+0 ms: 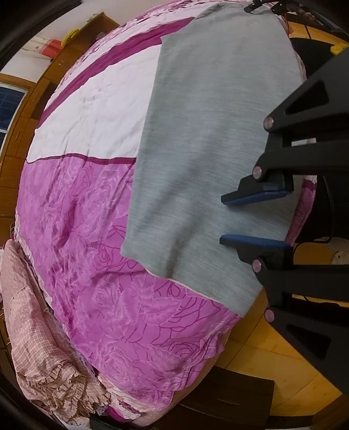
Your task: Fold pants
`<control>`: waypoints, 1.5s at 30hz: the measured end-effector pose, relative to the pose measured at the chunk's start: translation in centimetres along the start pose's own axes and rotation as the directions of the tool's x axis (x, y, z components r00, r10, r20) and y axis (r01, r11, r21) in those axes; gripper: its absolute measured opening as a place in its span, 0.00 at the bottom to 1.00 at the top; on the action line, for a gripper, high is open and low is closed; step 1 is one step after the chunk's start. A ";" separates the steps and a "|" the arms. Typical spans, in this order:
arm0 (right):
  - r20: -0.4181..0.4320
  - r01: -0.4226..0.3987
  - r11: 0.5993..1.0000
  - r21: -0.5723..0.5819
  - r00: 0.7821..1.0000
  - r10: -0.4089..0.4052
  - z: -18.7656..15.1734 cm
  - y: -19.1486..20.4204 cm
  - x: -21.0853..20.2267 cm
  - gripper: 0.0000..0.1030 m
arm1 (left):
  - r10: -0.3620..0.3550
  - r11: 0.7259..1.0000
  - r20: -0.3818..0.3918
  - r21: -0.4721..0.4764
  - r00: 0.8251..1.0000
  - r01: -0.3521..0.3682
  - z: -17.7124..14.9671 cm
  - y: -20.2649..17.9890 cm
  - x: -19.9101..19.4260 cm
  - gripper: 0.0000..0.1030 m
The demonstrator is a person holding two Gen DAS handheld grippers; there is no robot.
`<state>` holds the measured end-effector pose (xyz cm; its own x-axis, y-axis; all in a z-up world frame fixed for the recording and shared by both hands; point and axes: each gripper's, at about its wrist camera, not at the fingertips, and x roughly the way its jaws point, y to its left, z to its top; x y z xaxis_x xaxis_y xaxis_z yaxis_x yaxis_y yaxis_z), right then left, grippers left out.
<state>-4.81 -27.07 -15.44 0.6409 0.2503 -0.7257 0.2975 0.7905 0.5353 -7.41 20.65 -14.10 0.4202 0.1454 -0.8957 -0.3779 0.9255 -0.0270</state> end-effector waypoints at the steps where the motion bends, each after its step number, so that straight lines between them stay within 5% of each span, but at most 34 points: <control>1: 0.000 -0.003 1.000 0.002 1.000 0.003 0.0 0.0 0.0 0.45 | -0.001 1.000 -0.001 0.002 1.000 0.001 0.0 0.0 0.0 0.23; 4: 0.025 -0.018 0.999 0.039 1.000 0.017 -0.1 -0.4 -0.4 0.43 | -0.004 1.000 -0.004 0.000 1.000 0.004 -0.1 0.1 -0.2 0.23; 9: 0.050 0.019 0.999 0.027 0.999 -0.021 -0.2 -0.3 -1.0 0.12 | 0.000 1.000 -0.004 -0.001 1.000 0.000 -0.2 0.2 -0.7 0.23; 12: 0.047 0.022 1.000 0.010 0.999 -0.022 0.1 0.1 -1.3 0.04 | 0.012 1.000 0.002 0.007 1.000 -0.012 -0.4 0.3 -1.2 0.23; 18: 0.079 0.087 0.989 -0.120 0.994 -0.077 0.2 3.0 -2.4 0.02 | 0.030 0.999 0.018 0.018 0.999 -0.030 -0.7 0.6 -2.2 0.23; 26: 0.129 0.057 0.950 -0.306 0.992 -0.018 0.0 7.9 -4.8 0.01 | 0.025 0.999 0.057 0.021 0.998 -0.026 -0.7 0.8 -3.7 0.23; 45: 0.006 -0.149 0.820 -0.552 0.983 0.183 -3.2 21.4 -6.5 0.01 | -0.011 1.000 0.106 0.027 0.994 0.008 -1.6 1.5 -5.3 0.23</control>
<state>-4.88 -9.94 -0.64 0.6887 0.3873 -0.6130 -0.2421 0.9197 0.3091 -11.48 20.70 -10.08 0.5094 0.1712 -0.8434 -0.3521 0.9357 -0.0227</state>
